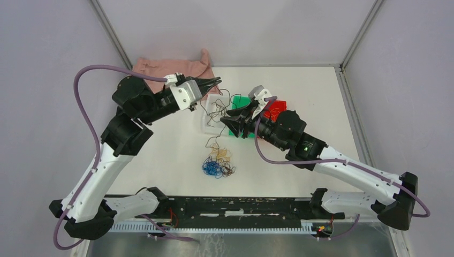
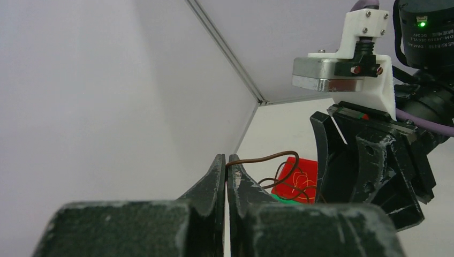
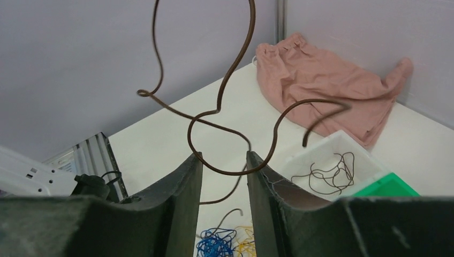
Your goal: Untangle the cables
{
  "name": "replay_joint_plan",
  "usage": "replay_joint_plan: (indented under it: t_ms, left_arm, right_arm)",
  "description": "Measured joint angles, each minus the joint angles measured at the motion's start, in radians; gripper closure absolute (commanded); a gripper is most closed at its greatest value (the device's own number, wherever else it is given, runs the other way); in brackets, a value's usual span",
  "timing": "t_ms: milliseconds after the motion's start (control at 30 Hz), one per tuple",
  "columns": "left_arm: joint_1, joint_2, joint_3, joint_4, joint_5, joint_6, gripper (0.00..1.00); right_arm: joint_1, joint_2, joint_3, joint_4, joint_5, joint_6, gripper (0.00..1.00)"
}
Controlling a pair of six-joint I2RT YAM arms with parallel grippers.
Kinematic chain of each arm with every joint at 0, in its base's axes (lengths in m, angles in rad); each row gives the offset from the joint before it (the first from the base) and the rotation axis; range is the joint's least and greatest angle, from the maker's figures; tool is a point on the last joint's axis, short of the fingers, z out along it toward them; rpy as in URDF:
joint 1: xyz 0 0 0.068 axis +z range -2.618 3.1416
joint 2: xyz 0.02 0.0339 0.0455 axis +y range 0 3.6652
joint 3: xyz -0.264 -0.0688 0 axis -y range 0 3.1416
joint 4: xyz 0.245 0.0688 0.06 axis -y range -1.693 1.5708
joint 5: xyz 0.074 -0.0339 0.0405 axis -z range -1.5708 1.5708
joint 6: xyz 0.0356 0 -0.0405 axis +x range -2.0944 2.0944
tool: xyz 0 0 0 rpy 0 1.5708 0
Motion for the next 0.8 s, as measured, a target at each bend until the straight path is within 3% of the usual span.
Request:
replay_joint_plan:
  t_ms: [200, 500, 800]
  left_arm:
    - [0.000, 0.035, -0.014, -0.014, 0.008, -0.005, 0.97]
    - [0.000, 0.140, -0.016, -0.008, -0.002, -0.014, 0.97]
    - [0.005, 0.238, -0.031, 0.015, -0.154, -0.005, 0.97]
  right_arm:
    - [-0.010, 0.000, 0.000, -0.031, 0.085, -0.011, 0.65]
    - [-0.093, -0.012, -0.039, -0.043, 0.182, -0.010, 0.64]
    - [-0.255, 0.083, -0.071, -0.043, 0.144, 0.060, 0.64]
